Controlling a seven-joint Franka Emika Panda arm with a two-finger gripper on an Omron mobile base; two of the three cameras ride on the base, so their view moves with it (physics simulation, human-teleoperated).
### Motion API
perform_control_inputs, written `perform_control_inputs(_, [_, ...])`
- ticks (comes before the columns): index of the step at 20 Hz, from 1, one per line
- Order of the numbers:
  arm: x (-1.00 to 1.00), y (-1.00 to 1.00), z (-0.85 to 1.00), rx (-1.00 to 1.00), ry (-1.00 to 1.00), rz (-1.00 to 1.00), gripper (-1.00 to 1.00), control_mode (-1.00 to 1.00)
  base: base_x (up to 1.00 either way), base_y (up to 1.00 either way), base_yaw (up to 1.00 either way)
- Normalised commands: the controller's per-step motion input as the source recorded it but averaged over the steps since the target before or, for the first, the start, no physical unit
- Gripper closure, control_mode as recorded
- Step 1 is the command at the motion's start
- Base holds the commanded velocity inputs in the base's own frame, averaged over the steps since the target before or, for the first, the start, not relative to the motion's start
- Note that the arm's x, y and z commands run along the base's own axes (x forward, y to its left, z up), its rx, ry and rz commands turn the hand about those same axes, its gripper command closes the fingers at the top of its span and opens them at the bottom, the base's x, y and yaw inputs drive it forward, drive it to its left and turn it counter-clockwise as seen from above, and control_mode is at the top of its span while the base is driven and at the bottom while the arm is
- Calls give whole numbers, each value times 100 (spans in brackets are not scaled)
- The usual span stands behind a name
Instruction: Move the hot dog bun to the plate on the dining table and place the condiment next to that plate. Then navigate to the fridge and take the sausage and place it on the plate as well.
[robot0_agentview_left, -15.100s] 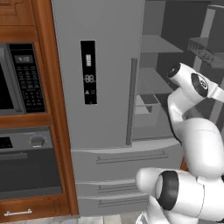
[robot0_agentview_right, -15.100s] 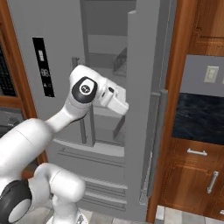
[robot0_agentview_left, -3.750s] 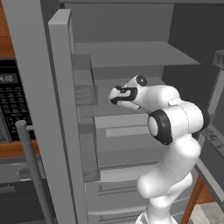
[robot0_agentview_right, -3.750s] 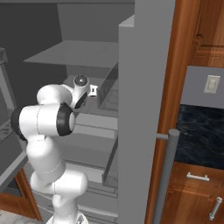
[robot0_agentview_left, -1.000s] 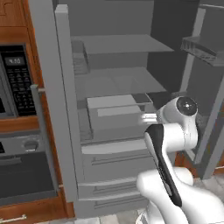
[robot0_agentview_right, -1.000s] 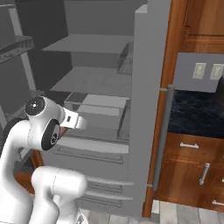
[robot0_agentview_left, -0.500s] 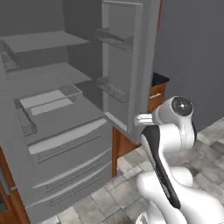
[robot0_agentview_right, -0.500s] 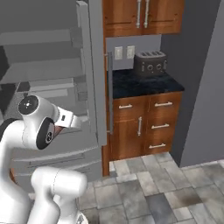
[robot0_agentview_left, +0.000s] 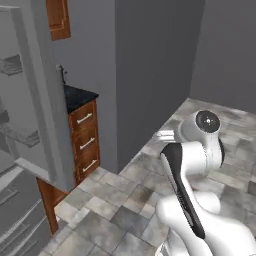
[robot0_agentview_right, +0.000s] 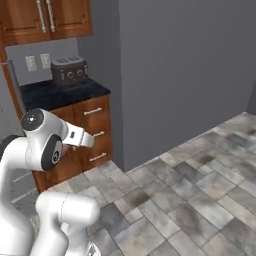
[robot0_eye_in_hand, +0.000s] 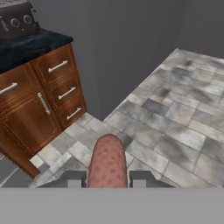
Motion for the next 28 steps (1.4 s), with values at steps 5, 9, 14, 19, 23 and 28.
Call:
perform_control_inputs(5, [0, 0, 0, 0, 0, 0, 100, 100, 84, -88, -54])
perform_control_inputs(9, [0, 0, 0, 0, 0, 0, 100, 100, 100, -32, -48])
perform_control_inputs(14, [0, 0, 0, 0, 0, 0, 100, 100, 100, -1, -45])
perform_control_inputs(19, [0, 0, 0, 0, 0, 0, 100, 100, 100, 2, -45])
perform_control_inputs(23, [0, 0, 0, 0, 0, 0, 100, 100, 100, 8, -45])
perform_control_inputs(28, [0, 0, 0, 0, 0, 0, 100, 100, 100, 14, -47])
